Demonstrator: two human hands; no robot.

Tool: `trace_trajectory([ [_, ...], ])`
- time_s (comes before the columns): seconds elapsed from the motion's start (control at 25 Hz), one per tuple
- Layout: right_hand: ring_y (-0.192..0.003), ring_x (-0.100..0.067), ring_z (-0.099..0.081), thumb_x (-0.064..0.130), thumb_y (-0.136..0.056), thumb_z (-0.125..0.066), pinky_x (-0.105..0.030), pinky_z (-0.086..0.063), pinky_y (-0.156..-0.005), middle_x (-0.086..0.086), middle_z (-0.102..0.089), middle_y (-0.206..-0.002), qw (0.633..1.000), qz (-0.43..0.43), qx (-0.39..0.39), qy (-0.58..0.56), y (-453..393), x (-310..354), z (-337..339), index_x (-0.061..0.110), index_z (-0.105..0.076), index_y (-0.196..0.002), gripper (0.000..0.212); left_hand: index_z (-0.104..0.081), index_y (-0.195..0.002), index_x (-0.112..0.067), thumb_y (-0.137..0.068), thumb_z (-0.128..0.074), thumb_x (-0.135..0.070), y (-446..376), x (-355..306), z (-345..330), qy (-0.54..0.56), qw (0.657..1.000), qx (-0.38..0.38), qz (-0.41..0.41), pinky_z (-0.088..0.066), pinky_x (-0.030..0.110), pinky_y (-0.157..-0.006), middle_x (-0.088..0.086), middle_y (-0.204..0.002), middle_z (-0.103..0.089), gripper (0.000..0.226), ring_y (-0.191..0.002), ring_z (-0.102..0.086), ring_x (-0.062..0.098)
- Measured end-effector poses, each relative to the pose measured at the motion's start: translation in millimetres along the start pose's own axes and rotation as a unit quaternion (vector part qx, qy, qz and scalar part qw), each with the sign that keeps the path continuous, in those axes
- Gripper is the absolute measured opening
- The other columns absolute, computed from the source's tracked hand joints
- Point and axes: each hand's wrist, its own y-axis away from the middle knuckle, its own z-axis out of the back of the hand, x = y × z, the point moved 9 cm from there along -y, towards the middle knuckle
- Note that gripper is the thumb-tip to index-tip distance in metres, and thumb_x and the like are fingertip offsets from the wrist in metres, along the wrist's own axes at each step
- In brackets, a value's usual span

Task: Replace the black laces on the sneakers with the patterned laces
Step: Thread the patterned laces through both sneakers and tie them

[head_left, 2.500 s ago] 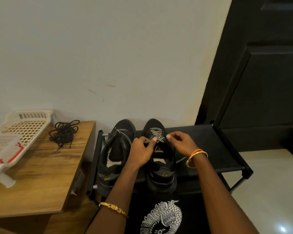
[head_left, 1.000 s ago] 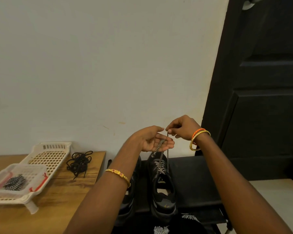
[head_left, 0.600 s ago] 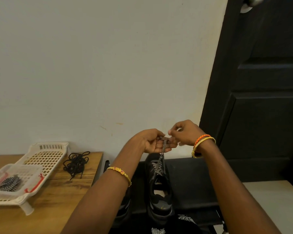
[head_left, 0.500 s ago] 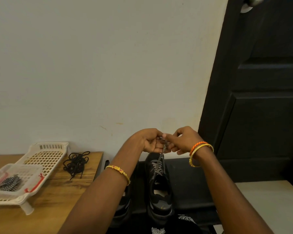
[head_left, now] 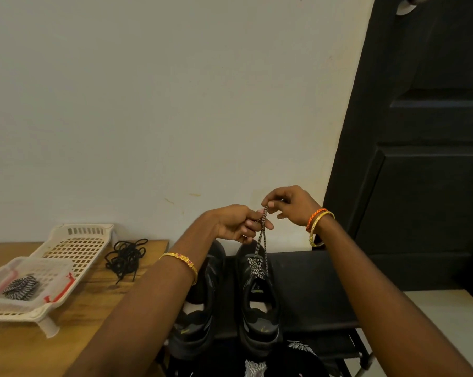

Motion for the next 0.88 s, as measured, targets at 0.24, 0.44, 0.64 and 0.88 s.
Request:
trace_trajectory([
  [0.24, -0.06, -0.011, -0.069, 0.008, -0.093, -0.055, -0.021, -0.056, -0.059, -0.01, -0.068, -0.08, 0.966, -0.118, 0.022, -0.23, 3.5, -43.9, -45.4, 0.007, -0.062, -0.091, 0.008, -0.07, -0.096, -0.007, -0.098, -0.05, -0.03, 4.5, -45.3, 19.7, -0.5, 0.852, -0.134, -0.083, -0.037, 0.023, -0.06, 0.001, -0.068, -0.052, 0.031, -0.06, -0.042, 0.013],
  [0.44, -0.061, -0.012, -0.059, 0.006, -0.092, -0.053, -0.024, -0.046, -0.061, -0.006, -0.066, -0.07, 0.938, -0.251, 0.055, -0.233, 4.6, -65.6, -54.6, 0.002, -0.066, -0.086, 0.014, -0.064, -0.108, -0.009, -0.098, -0.045, -0.017, 15.3, -54.8, -9.6, -0.753, 0.566, -0.281, -0.186, -0.035, 0.031, -0.063, 0.008, -0.1, -0.064, 0.023, -0.09, -0.06, 0.024],
  [0.64, -0.063, -0.011, -0.057, 0.003, -0.089, -0.054, -0.024, -0.047, -0.063, -0.005, -0.065, -0.071, 0.924, -0.289, 0.12, -0.218, 16.1, -61.5, -55.6, 0.003, -0.064, -0.089, 0.01, -0.069, -0.09, -0.006, -0.098, -0.047, -0.026, 26.6, -34.4, 0.1, -0.564, 0.714, -0.304, -0.28, -0.033, 0.029, -0.057, 0.005, -0.074, -0.063, 0.03, -0.066, -0.053, 0.019],
  [0.88, -0.077, -0.016, -0.064, 0.007, -0.094, -0.054, -0.033, -0.055, -0.069, -0.01, -0.066, -0.086, 0.952, -0.216, 0.004, -0.214, 26.3, -41.3, -40.5, 0.009, -0.066, -0.084, 0.015, -0.07, -0.083, -0.002, -0.085, -0.065, -0.016, 13.5, -5.8, 36.9, -0.038, 0.957, -0.282, -0.064, -0.021, 0.015, -0.035, -0.003, -0.055, -0.041, 0.015, -0.041, -0.028, 0.006],
])
